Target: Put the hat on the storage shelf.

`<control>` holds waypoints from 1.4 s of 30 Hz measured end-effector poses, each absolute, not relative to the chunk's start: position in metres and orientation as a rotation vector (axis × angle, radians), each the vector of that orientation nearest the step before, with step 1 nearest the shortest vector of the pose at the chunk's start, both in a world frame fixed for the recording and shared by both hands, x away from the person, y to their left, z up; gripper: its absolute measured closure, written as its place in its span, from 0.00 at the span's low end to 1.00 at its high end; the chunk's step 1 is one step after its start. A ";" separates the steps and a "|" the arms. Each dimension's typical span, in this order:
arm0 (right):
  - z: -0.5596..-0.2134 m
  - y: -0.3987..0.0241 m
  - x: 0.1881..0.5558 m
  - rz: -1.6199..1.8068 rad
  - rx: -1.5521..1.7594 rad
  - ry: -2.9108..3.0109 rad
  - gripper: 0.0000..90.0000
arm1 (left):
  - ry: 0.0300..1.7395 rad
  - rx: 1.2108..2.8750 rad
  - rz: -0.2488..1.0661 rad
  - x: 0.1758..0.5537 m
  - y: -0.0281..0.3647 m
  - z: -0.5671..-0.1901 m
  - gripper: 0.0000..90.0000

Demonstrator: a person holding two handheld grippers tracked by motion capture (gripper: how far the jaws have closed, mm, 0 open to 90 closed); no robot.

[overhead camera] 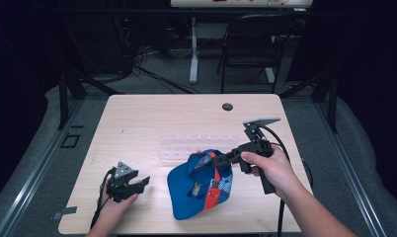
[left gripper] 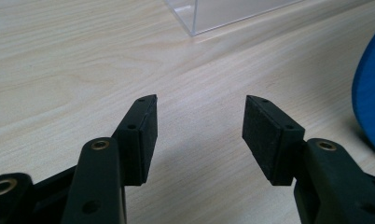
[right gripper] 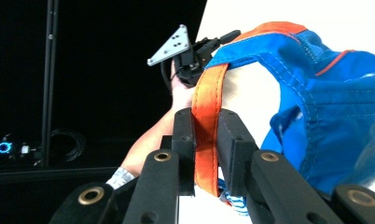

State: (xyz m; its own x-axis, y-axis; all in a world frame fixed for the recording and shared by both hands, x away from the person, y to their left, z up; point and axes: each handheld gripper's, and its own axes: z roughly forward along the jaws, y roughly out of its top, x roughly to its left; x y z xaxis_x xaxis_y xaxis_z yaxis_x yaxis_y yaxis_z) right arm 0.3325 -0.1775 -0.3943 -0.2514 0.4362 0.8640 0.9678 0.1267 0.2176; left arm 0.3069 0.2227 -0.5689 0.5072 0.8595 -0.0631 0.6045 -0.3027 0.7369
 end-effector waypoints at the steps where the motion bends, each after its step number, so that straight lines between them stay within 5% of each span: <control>1: -0.392 -0.176 0.333 -1.076 -1.345 -1.781 0.87 | 1.195 2.028 0.450 0.307 0.223 -0.569 0.51; 42: -0.360 -0.203 0.339 -1.279 -1.427 -1.692 0.87 | 1.192 2.032 0.449 0.307 0.221 -0.569 0.51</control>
